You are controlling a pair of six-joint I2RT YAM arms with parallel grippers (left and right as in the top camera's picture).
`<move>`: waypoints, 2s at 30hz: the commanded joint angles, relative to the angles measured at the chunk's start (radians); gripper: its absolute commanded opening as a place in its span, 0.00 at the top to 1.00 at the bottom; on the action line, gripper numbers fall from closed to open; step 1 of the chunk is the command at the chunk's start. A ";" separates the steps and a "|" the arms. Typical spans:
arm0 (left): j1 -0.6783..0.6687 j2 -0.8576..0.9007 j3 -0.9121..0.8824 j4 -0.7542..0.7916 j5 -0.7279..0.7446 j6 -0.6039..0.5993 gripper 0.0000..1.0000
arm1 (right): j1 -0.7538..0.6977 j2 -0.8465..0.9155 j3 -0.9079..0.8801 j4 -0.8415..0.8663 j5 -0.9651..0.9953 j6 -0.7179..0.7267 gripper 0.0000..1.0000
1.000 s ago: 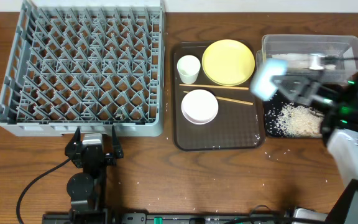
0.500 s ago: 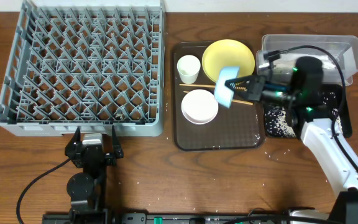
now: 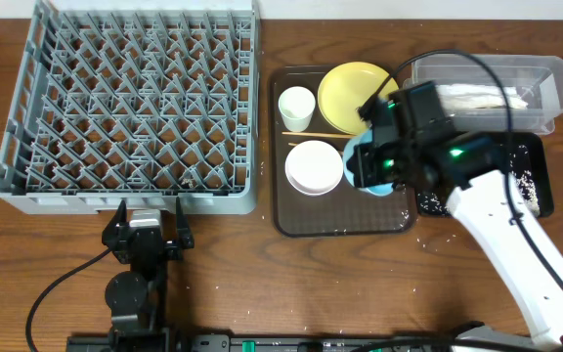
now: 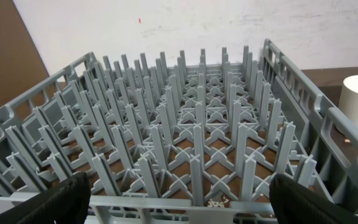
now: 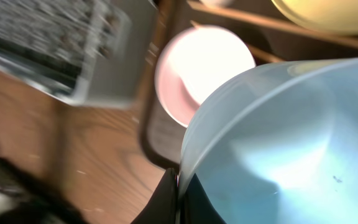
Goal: Sort waste into correct bins and load items into the dishwasher
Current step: 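Return the empty blue bowl to the brown tray with right gripper, then move right gripper to the white cup and grasp it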
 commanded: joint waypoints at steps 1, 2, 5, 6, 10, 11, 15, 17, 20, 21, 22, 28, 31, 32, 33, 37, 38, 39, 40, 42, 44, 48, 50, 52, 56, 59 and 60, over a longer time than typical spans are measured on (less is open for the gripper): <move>0.005 -0.002 -0.018 -0.037 -0.013 0.005 0.07 | 0.052 0.036 -0.021 -0.008 0.176 -0.026 0.99; 0.005 -0.002 -0.018 -0.037 -0.013 0.005 0.07 | 0.065 0.053 -0.032 -0.008 0.194 -0.013 0.99; 0.005 -0.002 -0.018 -0.037 -0.013 0.005 0.07 | 0.082 0.101 -0.045 -0.014 0.218 0.008 0.99; 0.005 -0.002 -0.018 -0.037 -0.013 0.005 0.07 | 0.082 0.121 -0.047 -0.016 0.218 0.008 0.99; 0.005 -0.002 -0.018 -0.037 -0.013 0.005 0.07 | 0.082 0.187 -0.047 -0.019 0.218 0.015 0.99; 0.005 -0.002 -0.018 -0.037 -0.013 0.005 0.07 | 0.082 0.206 -0.047 -0.019 0.218 0.015 0.99; 0.005 -0.002 -0.018 -0.037 -0.013 0.005 0.07 | 0.082 0.275 -0.047 -0.019 0.218 0.015 0.99; 0.005 -0.002 -0.018 -0.037 -0.013 0.005 0.07 | 0.082 0.306 -0.047 -0.019 0.217 0.015 0.99; 0.005 -0.002 -0.018 -0.037 -0.013 0.005 0.07 | 0.082 0.344 -0.047 -0.019 0.218 0.015 0.99; 0.005 -0.002 -0.018 -0.037 -0.013 0.005 0.07 | 0.082 0.352 -0.047 -0.019 0.218 0.015 0.99; 0.005 -0.002 -0.018 -0.037 -0.013 0.005 0.07 | 0.081 0.360 -0.047 -0.019 0.218 0.015 0.99; 0.005 -0.002 -0.018 -0.037 -0.013 0.005 0.07 | 0.081 0.373 -0.047 -0.019 0.245 0.015 0.86; 0.005 -0.002 -0.018 -0.037 -0.013 0.005 0.07 | 0.080 0.371 -0.033 -0.020 0.247 0.015 0.78; 0.005 -0.002 -0.018 -0.037 -0.013 0.005 0.07 | 0.079 0.370 -0.023 -0.025 0.247 0.015 0.75; 0.005 -0.002 -0.018 -0.037 -0.013 0.005 0.07 | 0.079 0.369 -0.006 -0.036 0.246 0.015 0.74; 0.005 -0.002 -0.018 -0.037 -0.013 0.005 0.07 | 0.074 0.367 0.096 -0.092 0.236 0.015 0.70; 0.005 -0.002 -0.018 -0.037 -0.013 0.005 0.07 | 0.074 0.367 0.126 -0.103 0.236 0.014 0.68; 0.005 -0.002 -0.018 -0.037 -0.013 0.005 0.07 | 0.074 0.367 0.152 -0.110 0.236 0.014 0.65; 0.005 -0.002 -0.018 -0.037 -0.013 0.005 0.07 | 0.074 0.367 0.181 -0.113 0.236 0.014 0.62; 0.005 -0.002 -0.018 -0.037 -0.013 0.005 0.07 | 0.074 0.367 0.219 -0.108 0.236 0.014 0.57; 0.005 -0.002 -0.018 -0.037 -0.013 0.005 0.07 | 0.074 0.367 0.238 -0.082 0.236 0.015 0.53; 0.005 -0.002 -0.018 -0.037 -0.013 0.005 0.07 | 0.074 0.372 0.235 -0.031 0.236 0.033 0.49; 0.005 -0.002 -0.018 -0.037 -0.013 0.005 0.07 | 0.074 0.376 0.231 -0.019 0.236 0.034 0.49; 0.005 -0.002 -0.018 -0.037 -0.013 0.005 0.07 | 0.074 0.378 0.227 -0.010 0.236 0.043 0.49; 0.005 -0.002 -0.018 -0.037 -0.013 0.005 0.07 | 0.074 0.381 0.227 0.010 0.237 0.053 0.49; 0.005 -0.002 -0.018 -0.037 -0.013 0.005 0.07 | 0.074 0.380 0.227 0.024 0.237 0.053 0.49; 0.005 -0.002 -0.018 -0.037 -0.013 0.005 0.07 | 0.074 0.380 0.227 0.024 0.237 0.053 0.49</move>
